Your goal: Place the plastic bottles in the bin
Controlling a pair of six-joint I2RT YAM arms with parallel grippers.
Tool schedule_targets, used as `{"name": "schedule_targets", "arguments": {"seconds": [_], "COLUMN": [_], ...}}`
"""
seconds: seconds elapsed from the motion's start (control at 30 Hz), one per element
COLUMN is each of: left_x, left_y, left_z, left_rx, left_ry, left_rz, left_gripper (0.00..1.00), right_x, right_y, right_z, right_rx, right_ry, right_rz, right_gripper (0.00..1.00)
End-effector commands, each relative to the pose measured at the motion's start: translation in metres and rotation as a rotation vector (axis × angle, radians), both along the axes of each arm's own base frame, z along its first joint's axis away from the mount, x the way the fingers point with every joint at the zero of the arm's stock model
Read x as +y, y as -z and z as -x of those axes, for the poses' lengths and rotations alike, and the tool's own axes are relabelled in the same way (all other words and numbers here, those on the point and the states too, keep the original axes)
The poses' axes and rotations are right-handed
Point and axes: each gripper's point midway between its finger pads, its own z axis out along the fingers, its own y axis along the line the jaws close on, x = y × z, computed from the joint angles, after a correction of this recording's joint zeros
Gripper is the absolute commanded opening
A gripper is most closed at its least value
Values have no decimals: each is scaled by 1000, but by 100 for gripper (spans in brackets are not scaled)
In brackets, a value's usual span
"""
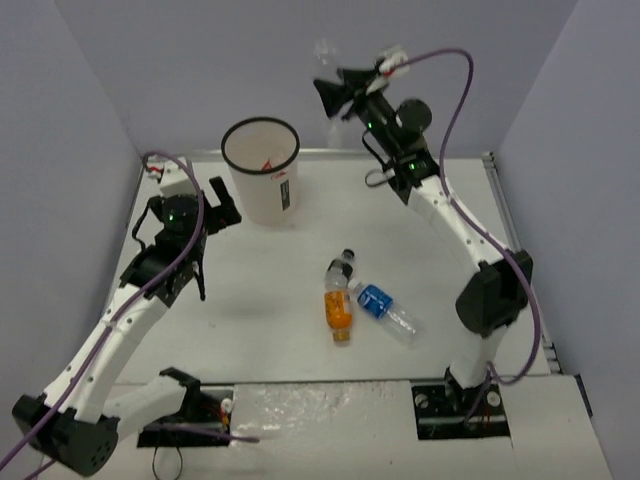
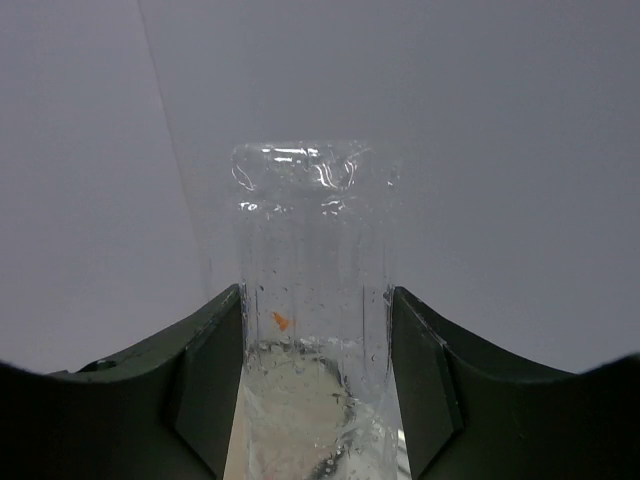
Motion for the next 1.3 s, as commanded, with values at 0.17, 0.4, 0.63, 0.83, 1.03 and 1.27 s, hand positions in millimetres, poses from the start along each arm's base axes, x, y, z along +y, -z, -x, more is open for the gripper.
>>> {"name": "schedule_targets", "arguments": {"seconds": [0.17,0.4,0.63,0.83,1.03,1.27], "left_x": [-20,-30,-50,-71,-115,-195], "left_y": [28,38,44,54,82,127], "left_z": [8,19,18,21,37,49], "left_rx": [90,102,119,161,233,344], "left_ry": [68,136,236,312,426,626], "left_rz": [85,105,128,154,142,172], "left_gripper": [97,97,97,97,97,97], "right_x": [89,114,108,83,21,-127], "right_y": [-45,4,8,-24,-9,89], "right_z": [-15,-44,-45,-19,0,27], "right_rx": [-207,-160,-148,-120,50,434], "right_ry": [-80,-26,28,66,222,619], "right_rz": [-361,-347,-274,-189,-139,-111], "right_gripper": [2,12,84,100,100,100]}}
